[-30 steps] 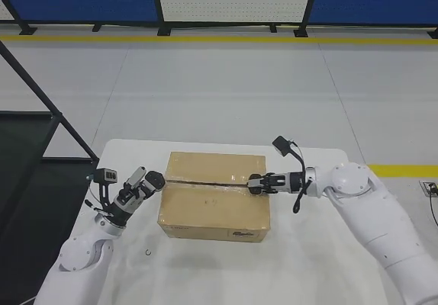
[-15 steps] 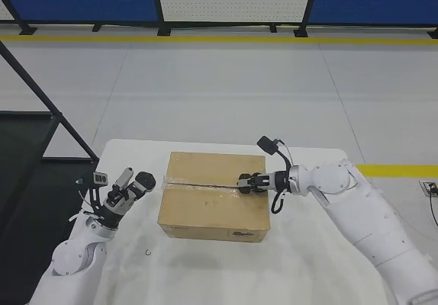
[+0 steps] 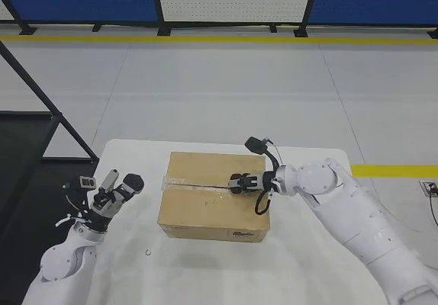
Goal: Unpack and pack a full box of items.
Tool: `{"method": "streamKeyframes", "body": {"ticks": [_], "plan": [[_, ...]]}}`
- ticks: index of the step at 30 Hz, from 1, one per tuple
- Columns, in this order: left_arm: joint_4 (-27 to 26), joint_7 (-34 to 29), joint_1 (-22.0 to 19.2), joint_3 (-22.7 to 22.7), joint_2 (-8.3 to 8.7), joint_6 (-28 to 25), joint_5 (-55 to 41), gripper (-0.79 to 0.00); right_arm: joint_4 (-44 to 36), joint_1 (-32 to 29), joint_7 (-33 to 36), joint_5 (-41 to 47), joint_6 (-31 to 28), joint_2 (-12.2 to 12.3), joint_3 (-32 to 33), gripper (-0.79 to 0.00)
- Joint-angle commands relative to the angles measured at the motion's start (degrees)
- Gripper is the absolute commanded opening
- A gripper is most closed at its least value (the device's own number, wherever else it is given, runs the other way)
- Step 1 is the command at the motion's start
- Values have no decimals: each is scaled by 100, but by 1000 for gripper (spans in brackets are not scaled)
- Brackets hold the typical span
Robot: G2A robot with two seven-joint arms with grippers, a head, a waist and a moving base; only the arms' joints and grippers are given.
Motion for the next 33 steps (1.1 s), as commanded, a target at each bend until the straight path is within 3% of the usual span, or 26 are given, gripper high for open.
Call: {"method": "streamKeyframes", "body": {"ticks": [1,19,33], "plan": [[6,-21,26,-44,8,-11,-29,0,41,31,-35,24,44,-49,-45,-785],[-38,-252,375,-545,98,-50,-355,0,683,433,-295,276,188,-647,-552,-785],[-4,-415,621,-840,149,-88,-584,0,1333,729,-556,529,47,-1243,-910,-785]]}}
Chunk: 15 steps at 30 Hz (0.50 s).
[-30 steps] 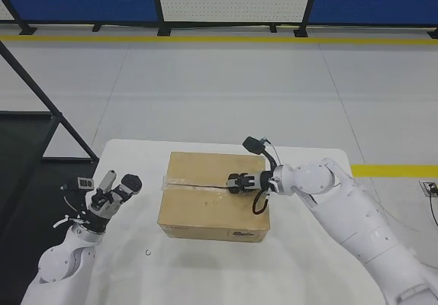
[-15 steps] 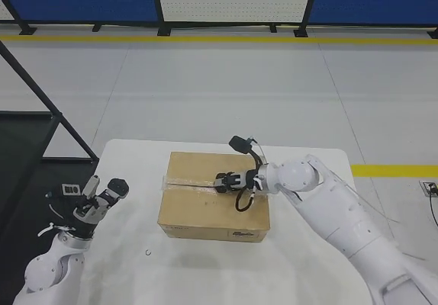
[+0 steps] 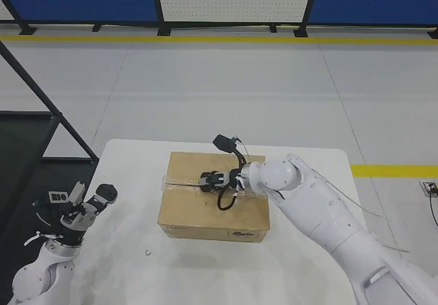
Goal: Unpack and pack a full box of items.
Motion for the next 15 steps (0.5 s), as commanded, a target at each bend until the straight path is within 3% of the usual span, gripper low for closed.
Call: {"method": "streamKeyframes", "body": {"ticks": [1,15], "plan": [[20,-12,22,-15,3,-7,-18,0,124,51,-32,26,-37,-90,-43,-785],[179,16,182,-124,7,-149,-212,0,905,343,-42,176,-302,-744,-322,-785]]}}
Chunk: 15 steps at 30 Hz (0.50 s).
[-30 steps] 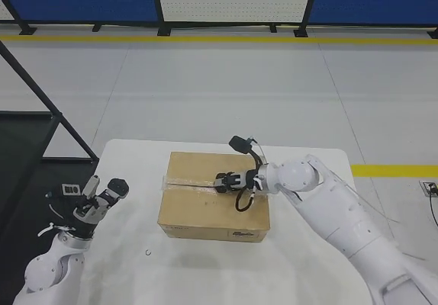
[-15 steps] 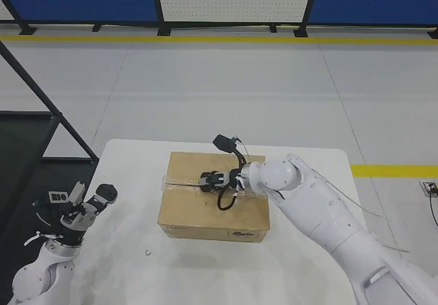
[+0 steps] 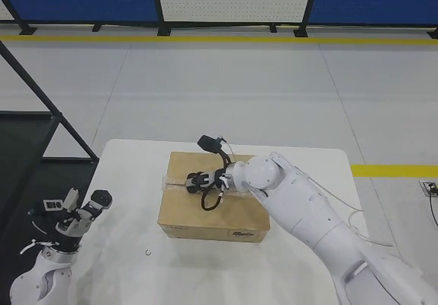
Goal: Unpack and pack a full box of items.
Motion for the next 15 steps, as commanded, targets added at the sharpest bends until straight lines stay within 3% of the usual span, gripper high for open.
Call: {"method": "streamKeyframes", "body": {"ticks": [1,15], "plan": [[36,-7,8,-26,4,-10,-29,0,104,41,-5,22,-63,-92,-25,-785],[161,-40,51,-154,19,-58,-141,0,868,247,-81,85,-310,-674,-118,-785]]}}
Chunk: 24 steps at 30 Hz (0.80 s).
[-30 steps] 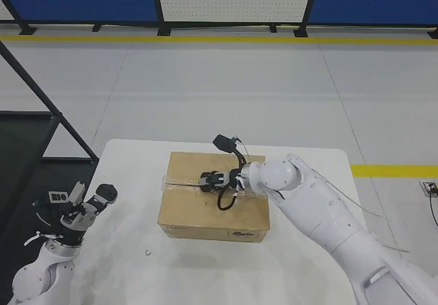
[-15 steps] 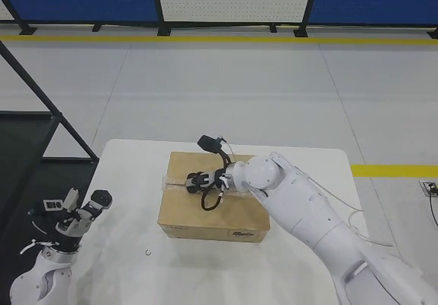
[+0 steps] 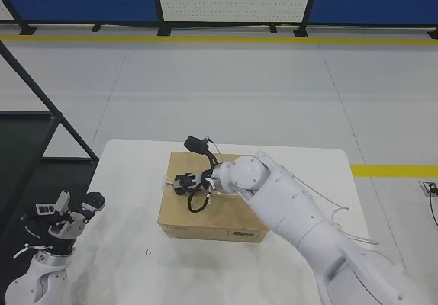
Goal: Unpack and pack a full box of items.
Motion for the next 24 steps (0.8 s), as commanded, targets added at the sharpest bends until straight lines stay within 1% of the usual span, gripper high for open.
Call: {"method": "streamKeyframes", "body": {"ticks": [1,6,9,13,17,22,24], "plan": [[17,-2,4,-11,1,-1,-8,0,102,25,-70,18,-37,-71,13,-785],[30,-19,5,-17,3,1,-22,0,369,91,-94,47,-95,-225,47,-785],[42,-36,-2,-20,5,20,-12,0,520,122,220,234,-222,-280,140,-785],[49,-78,-57,40,5,68,60,0,703,187,336,202,-331,-315,193,-785],[43,-94,-113,114,0,103,119,0,841,234,464,166,-419,-308,264,-785],[15,-94,-175,220,-8,128,213,0,971,262,587,96,-522,-243,366,-785],[-4,-79,-191,258,-13,134,238,0,983,235,871,203,-550,-207,448,-785]]}}
